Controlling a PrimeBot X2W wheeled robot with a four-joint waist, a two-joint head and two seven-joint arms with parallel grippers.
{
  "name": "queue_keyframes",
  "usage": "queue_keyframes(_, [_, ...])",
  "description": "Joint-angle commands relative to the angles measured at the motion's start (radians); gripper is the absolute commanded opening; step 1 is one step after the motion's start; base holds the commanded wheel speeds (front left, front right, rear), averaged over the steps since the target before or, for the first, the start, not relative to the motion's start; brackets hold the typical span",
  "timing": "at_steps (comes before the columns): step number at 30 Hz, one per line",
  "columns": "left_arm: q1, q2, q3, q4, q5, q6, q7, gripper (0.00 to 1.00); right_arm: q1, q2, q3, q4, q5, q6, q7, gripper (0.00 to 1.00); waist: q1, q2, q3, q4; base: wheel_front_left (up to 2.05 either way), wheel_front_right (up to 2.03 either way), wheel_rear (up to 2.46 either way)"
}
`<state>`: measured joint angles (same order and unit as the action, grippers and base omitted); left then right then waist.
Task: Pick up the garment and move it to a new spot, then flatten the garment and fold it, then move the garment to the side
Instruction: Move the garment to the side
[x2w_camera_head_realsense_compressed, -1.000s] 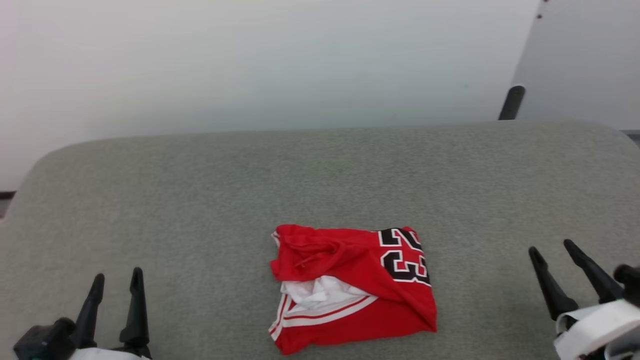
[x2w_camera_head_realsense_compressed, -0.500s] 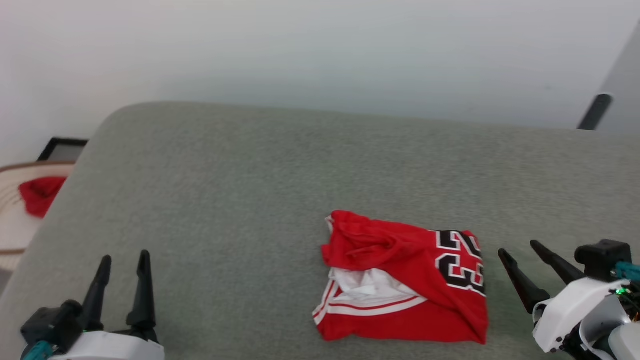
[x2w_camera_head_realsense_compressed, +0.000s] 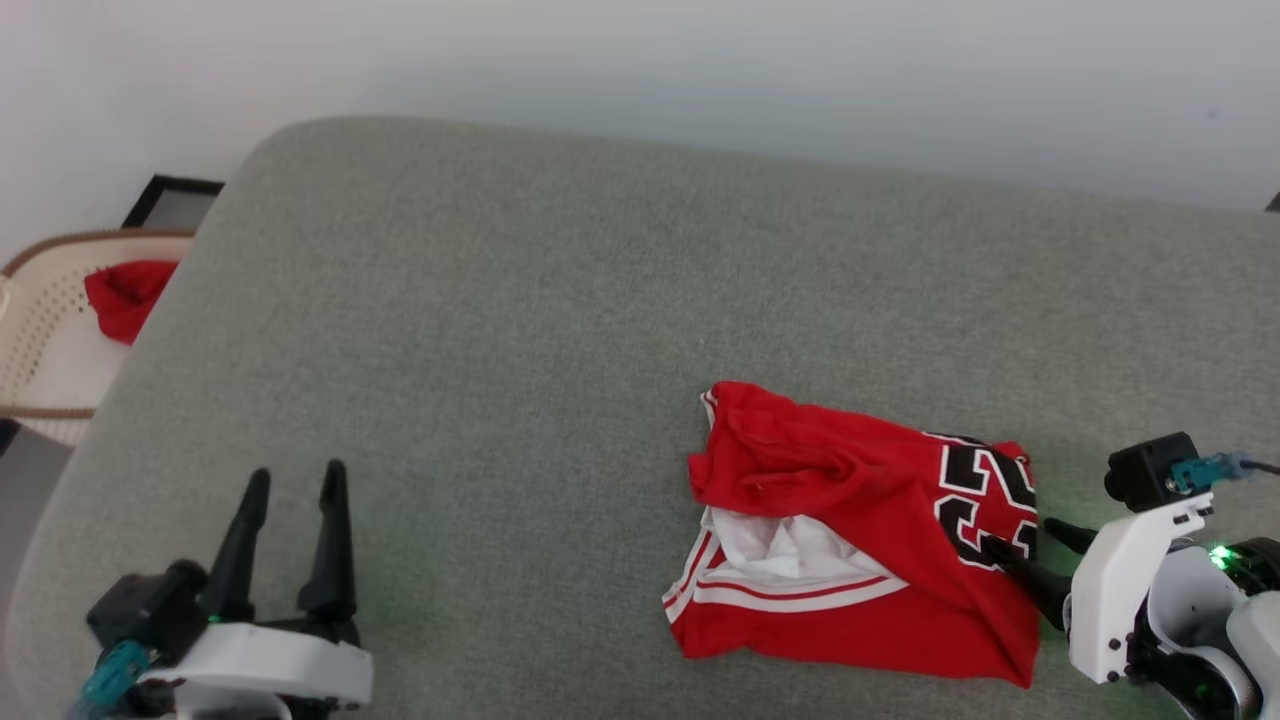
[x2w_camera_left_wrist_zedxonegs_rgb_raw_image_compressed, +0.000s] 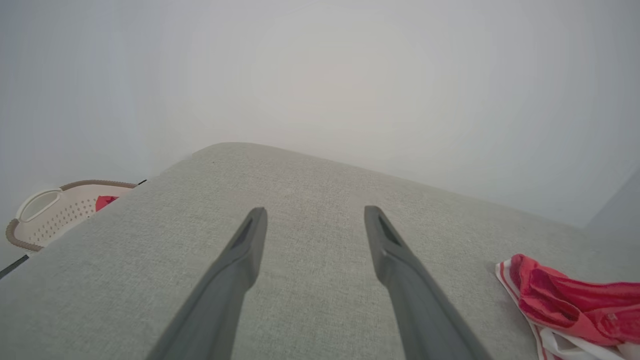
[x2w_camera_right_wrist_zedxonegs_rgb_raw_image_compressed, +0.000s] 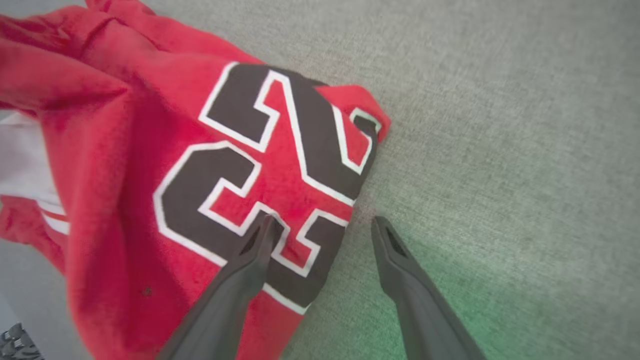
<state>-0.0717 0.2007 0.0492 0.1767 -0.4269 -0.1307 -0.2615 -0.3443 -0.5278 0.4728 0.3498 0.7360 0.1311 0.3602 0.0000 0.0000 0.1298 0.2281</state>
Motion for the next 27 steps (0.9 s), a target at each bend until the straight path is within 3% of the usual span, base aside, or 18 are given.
queue_keyframes(1, [-0.018,-0.005,-0.008,0.004,-0.002,0.000,-0.003,1.00,-0.014,0.010,-0.007,0.015,0.005,-0.001,0.035,1.00,0.0000,0.0000,0.037,0.018,0.00,0.00,0.00])
queue_keyframes(7, [-0.047,-0.018,-0.026,0.011,-0.006,0.000,-0.003,1.00,-0.033,0.050,-0.008,0.064,0.025,-0.001,0.173,1.00,0.0000,0.0000,0.071,0.028,0.00,0.00,0.00])
queue_keyframes(8, [-0.050,-0.020,-0.028,0.011,-0.007,0.000,-0.003,1.00,-0.036,0.056,-0.006,0.066,0.028,-0.001,0.190,0.45,0.0000,0.0000,0.074,0.029,0.00,0.00,0.00])
queue_keyframes(9, [-0.051,-0.021,-0.029,0.012,-0.007,0.000,-0.003,1.00,-0.038,0.059,-0.005,0.070,0.029,-0.001,0.207,0.00,0.0000,0.0000,0.076,0.030,0.00,0.00,0.00])
queue_keyframes(16, [-0.058,-0.029,-0.033,0.021,-0.010,0.000,-0.003,1.00,-0.055,0.073,-0.031,0.037,0.042,-0.001,0.241,0.00,0.0000,0.0000,0.081,0.029,0.00,0.00,0.00])
queue_keyframes(27, [-0.042,-0.029,-0.024,0.019,-0.008,0.000,-0.003,1.00,-0.070,0.011,-0.016,-0.119,-0.012,0.000,0.212,0.00,0.0000,0.0000,0.049,-0.013,0.00,0.00,0.00])
